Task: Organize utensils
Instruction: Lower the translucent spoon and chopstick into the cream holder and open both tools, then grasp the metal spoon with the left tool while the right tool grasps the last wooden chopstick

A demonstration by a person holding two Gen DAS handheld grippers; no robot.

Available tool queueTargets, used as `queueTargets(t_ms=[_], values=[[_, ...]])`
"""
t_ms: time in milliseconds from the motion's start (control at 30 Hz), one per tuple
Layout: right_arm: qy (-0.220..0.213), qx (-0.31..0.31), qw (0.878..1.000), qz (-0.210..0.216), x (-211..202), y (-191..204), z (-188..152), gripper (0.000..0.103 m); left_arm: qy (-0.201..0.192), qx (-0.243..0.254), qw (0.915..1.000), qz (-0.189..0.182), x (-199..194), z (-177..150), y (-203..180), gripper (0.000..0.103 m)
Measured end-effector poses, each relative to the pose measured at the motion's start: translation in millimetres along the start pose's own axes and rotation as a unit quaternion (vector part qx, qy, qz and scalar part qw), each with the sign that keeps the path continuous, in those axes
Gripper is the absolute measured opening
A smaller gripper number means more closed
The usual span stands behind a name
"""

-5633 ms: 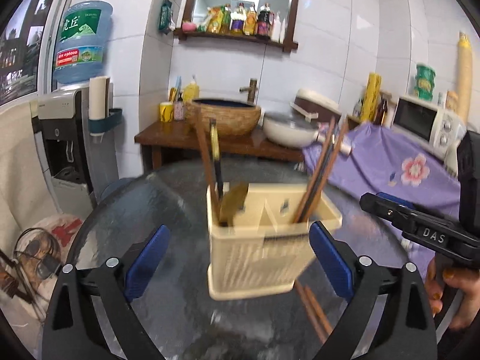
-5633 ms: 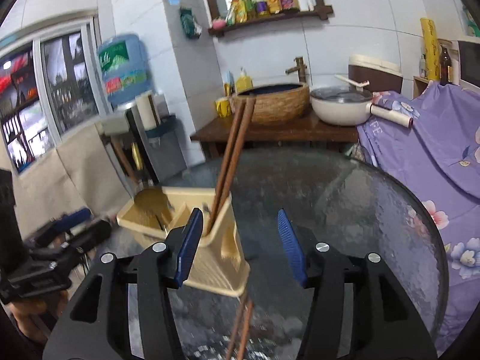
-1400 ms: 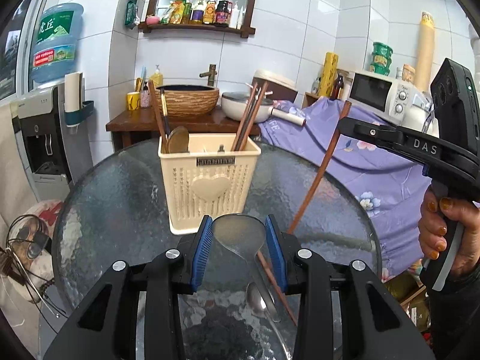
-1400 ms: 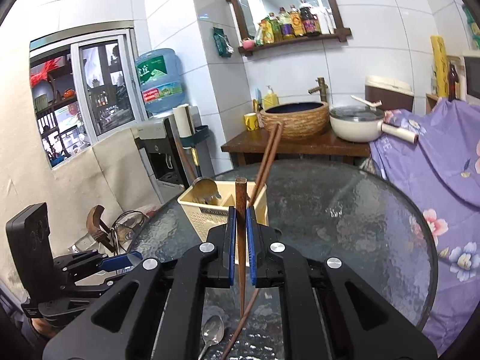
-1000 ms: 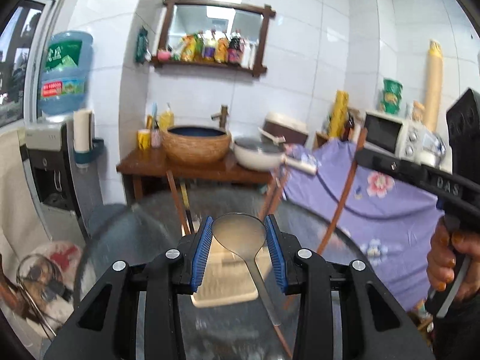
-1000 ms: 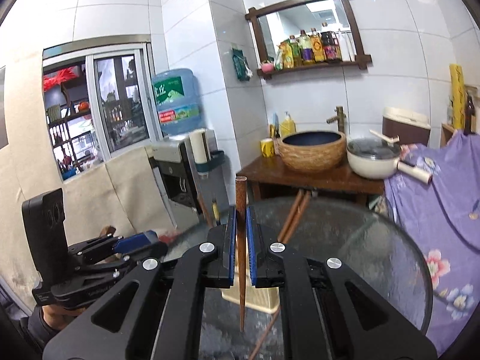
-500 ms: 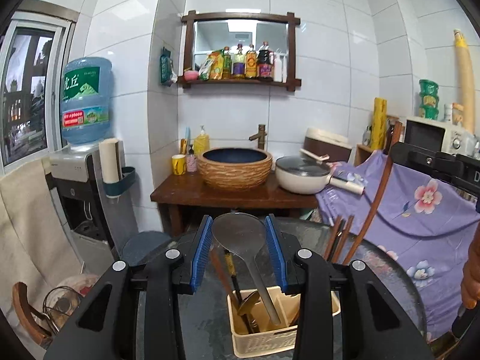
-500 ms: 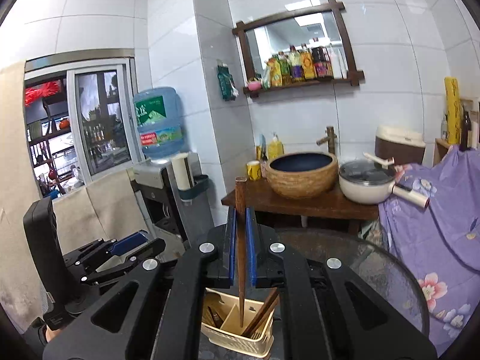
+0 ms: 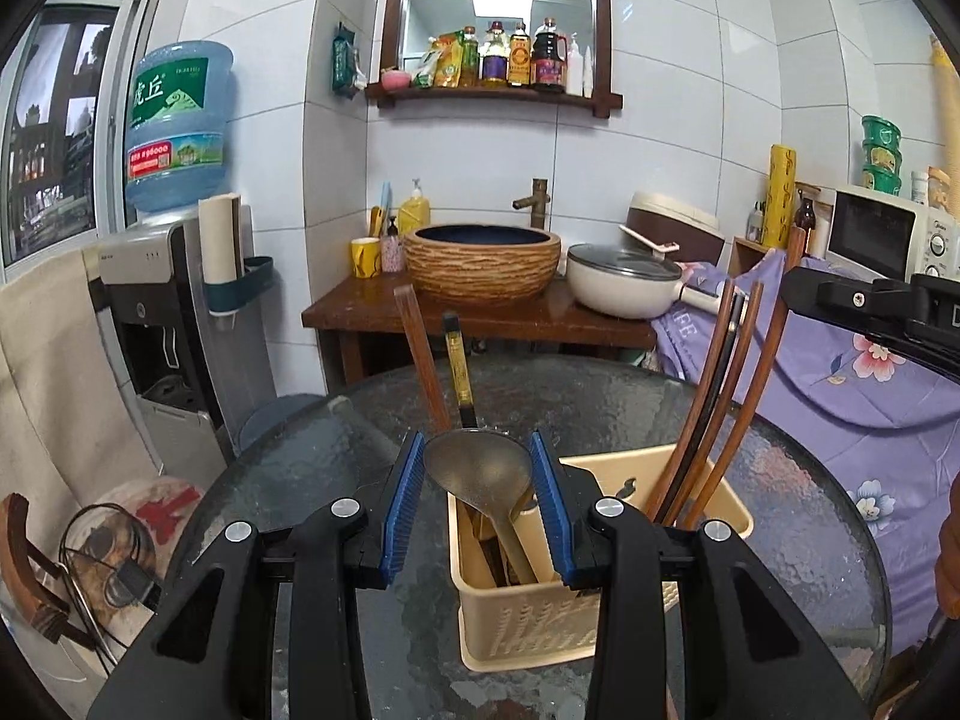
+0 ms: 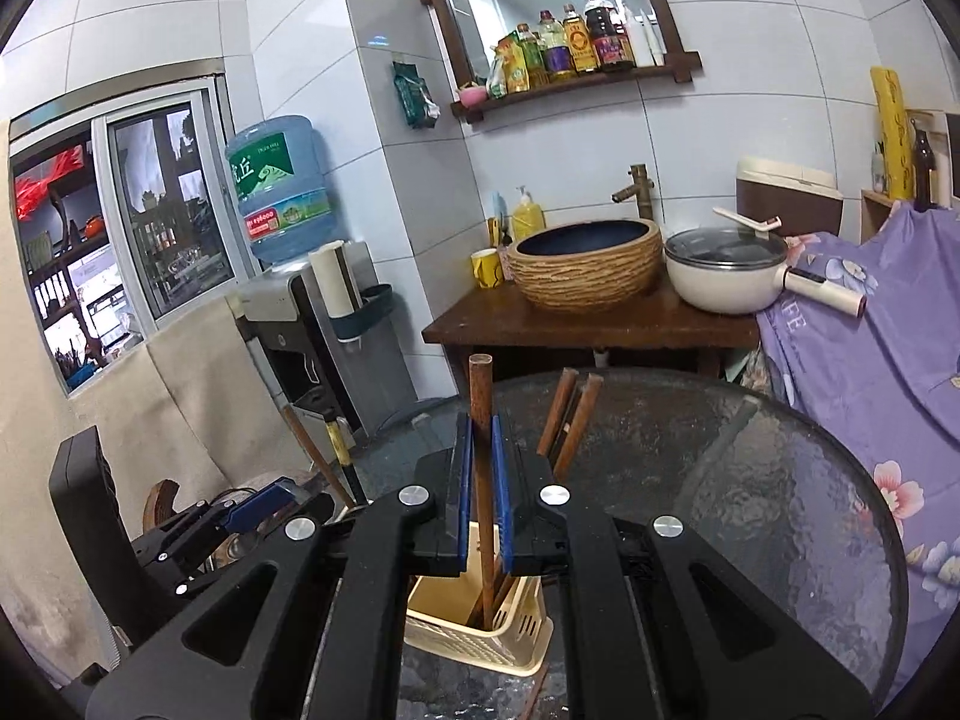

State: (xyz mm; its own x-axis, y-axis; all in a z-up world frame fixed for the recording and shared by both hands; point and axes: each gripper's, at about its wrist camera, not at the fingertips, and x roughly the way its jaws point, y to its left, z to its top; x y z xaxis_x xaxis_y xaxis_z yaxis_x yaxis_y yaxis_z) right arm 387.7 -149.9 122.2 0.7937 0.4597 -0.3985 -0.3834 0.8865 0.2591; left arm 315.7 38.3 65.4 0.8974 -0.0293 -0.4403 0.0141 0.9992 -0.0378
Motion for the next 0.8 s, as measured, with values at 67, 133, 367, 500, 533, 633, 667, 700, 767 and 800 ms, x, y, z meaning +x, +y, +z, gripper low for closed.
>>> queueTargets(t_ms=[67,133,367,500,533,633,667,700,767,800], values=[[0.005,0.0,1.0,-0.001,2.9,-1.0,-4.0,0.008,0.006,0.0,1.0,-0.001,3.2,-3.3,-0.5,0.035],[0.004,0.001,1.0,-0.003,3.8,-1.9,-6.5,0.008,0.01,0.003,0.9999,0.0,5.6,-6.9,-1.6,0.035],[0.009,0.012,1.0,-0.008,7.2,-6.7,-11.5,0.008,0.022,0.01,0.9997,0.001,12.1,-14.7,-7.5,0.035],[0.008,0.01,1.0,-0.014,6.1,-8.9,-14.5,0.008,0.025,0.015,0.9996,0.0,13.0,-16.9,-10.0,0.036],[0.005,0.012,1.0,-0.013,4.5,-9.5,-15.4,0.008,0.025,0.018,0.9995,0.0,12.7,-17.2,-11.6,0.036],[-0.001,0.007,1.0,-0.017,-1.4,-8.0,-19.0,0.008,0.017,0.027,0.9995,0.004,8.4,-18.1,-13.8,0.054],[-0.002,0.003,1.0,-0.021,-3.4,-7.6,-20.7,0.01,0.009,0.027,0.9996,0.007,3.6,-18.6,-14.1,0.067],[-0.004,-0.003,1.0,-0.025,-6.3,-6.8,-24.1,0.014,0.002,0.026,0.9996,0.01,-0.2,-19.2,-14.2,0.077],[-0.007,-0.008,0.999,-0.031,-10.8,-7.0,-30.6,0.06,-0.013,0.023,0.9996,0.014,-11.4,-21.3,-13.9,0.084],[-0.011,-0.012,0.999,-0.036,-15.0,-7.7,-36.7,0.068,-0.021,0.024,0.9995,0.01,-20.3,-24.2,-14.0,0.088]])
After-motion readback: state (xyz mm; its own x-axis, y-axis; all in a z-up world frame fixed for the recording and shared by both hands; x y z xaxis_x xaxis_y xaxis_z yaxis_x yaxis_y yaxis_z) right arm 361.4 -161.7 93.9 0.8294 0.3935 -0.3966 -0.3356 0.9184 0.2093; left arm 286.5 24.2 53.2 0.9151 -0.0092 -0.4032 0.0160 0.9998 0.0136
